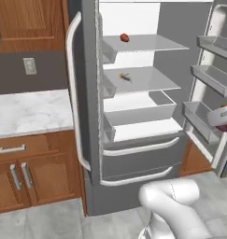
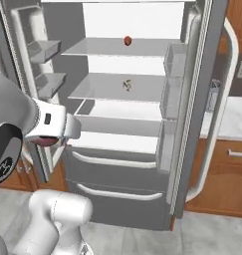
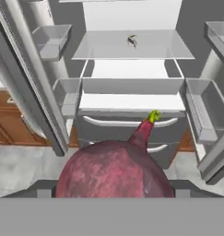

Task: Transport the fish and onion to the fridge. Place the fish on the rack containing meat and place the onion on the rack containing the vegetable, ensuring meats and vegetables are on different racks.

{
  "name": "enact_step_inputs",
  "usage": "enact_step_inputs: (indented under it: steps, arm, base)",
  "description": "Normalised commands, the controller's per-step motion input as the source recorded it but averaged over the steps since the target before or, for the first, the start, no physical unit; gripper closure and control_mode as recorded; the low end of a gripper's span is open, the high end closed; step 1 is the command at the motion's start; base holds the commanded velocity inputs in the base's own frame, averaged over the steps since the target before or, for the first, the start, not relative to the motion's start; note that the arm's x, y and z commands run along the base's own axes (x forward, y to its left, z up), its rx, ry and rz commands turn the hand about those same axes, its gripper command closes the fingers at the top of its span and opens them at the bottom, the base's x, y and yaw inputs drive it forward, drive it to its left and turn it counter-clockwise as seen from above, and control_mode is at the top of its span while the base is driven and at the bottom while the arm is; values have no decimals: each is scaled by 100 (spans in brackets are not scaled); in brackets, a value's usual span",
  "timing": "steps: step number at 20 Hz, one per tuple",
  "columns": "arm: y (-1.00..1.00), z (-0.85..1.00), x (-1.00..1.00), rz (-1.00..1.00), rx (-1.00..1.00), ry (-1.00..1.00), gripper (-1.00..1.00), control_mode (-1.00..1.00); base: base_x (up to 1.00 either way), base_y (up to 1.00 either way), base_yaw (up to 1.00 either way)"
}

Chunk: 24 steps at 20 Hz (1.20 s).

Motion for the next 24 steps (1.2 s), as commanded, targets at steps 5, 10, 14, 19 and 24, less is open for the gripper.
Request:
enact_step_inputs:
  steps: [5, 10, 14, 19, 24]
  arm:
    - [0, 0, 0, 0, 0, 0, 100, 100]
    - [0, 0, 0, 0, 0, 0, 100, 100]
    - [0, 0, 0, 0, 0, 0, 100, 100]
    - [0, 0, 0, 0, 0, 0, 100, 100]
    - [0, 0, 0, 0, 0, 0, 100, 100]
  base:
    - [100, 0, 0]
    - [100, -6, 0]
    - [43, -49, 9]
    - [10, -2, 1]
    - [87, 10, 0]
